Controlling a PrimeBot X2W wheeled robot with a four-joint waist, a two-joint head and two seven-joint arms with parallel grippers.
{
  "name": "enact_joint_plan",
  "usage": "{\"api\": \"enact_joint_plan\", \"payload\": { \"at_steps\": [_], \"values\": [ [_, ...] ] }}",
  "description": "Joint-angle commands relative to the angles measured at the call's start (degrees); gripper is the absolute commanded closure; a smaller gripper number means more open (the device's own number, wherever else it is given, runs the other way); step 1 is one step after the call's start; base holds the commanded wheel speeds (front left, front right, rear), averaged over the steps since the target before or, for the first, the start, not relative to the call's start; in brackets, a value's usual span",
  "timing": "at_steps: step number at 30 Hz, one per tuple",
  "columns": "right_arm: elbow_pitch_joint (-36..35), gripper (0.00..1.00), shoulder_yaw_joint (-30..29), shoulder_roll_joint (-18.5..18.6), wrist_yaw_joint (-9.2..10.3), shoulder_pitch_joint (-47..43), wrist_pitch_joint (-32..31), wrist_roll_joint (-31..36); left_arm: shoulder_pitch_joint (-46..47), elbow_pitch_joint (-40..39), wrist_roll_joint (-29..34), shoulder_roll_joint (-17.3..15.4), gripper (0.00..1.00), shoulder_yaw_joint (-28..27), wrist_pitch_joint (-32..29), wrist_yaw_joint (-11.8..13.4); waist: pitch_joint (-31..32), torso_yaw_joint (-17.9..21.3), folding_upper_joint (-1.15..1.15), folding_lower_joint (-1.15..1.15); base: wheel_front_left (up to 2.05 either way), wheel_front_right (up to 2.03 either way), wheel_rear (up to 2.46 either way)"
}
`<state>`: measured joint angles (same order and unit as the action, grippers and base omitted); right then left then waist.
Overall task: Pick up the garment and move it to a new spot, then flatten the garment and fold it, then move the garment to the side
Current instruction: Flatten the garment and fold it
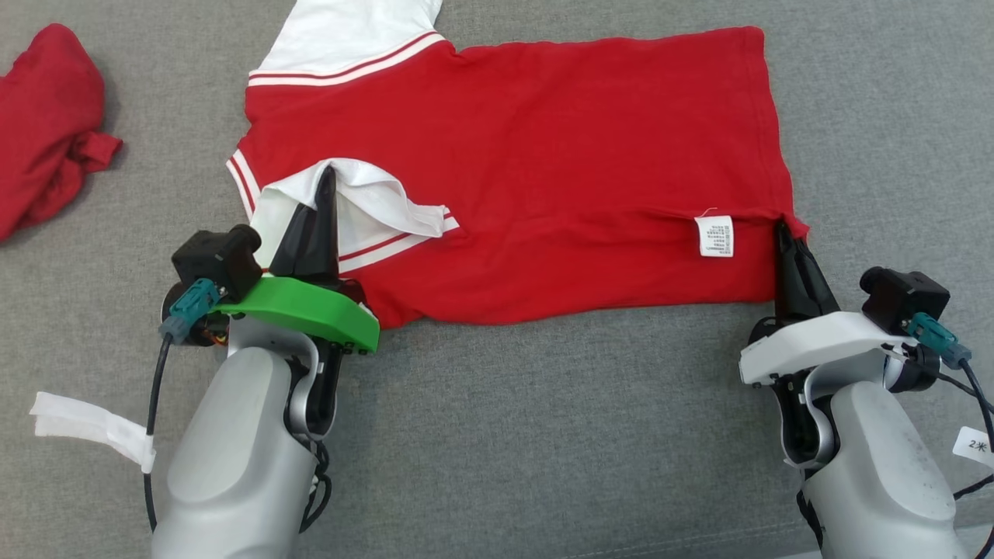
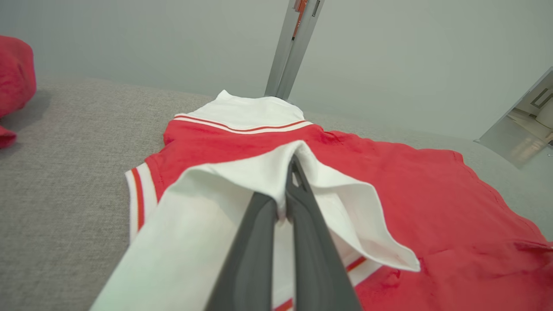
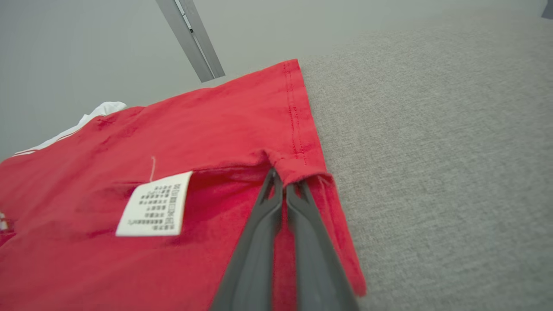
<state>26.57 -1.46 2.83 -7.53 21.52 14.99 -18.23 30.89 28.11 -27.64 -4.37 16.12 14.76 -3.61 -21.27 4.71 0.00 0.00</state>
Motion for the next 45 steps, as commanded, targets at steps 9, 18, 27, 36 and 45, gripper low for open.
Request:
{"api": "enact_joint_plan", "payload": {
  "at_steps": [9,18,27,36,45],
  "values": [
    [1.2,0.0,-1.2,0.1,0.08,2.4,0.3,2.7,2.1,3.2,0.2,0.6,0.0,0.0,0.4,0.7,2.7,-0.3,0.0,0.0,0.0,0.0,0.0],
    [0.4,0.0,-1.2,0.1,0.08,0.3,-0.4,5.9,-1.5,2.0,-0.7,-0.1,0.0,0.3,-0.1,1.1,6.1,-1.4,0.0,0.0,0.0,0.0,0.0],
    [-8.9,0.0,-5.0,0.1,0.08,-6.6,-8.6,12.1,-10.1,-4.1,-2.7,-4.9,0.0,0.8,-13.1,3.7,10.8,-2.9,0.0,0.0,0.0,0.0,0.0],
    [-17.2,0.0,-5.5,0.1,0.08,-12.2,-19.3,12.2,-16.6,-10.3,-8.2,-5.9,0.0,-1.4,-28.4,9.7,10.6,-2.4,0.0,0.0,0.0,0.0,0.0],
    [-15.4,0.0,-5.3,0.1,0.08,-10.6,-22.6,9.2,-15.1,-9.7,-11.1,-4.6,0.49,-4.5,-28.1,11.8,7.5,0.0,0.0,0.0,0.0,0.0,0.0]
  ]
}}
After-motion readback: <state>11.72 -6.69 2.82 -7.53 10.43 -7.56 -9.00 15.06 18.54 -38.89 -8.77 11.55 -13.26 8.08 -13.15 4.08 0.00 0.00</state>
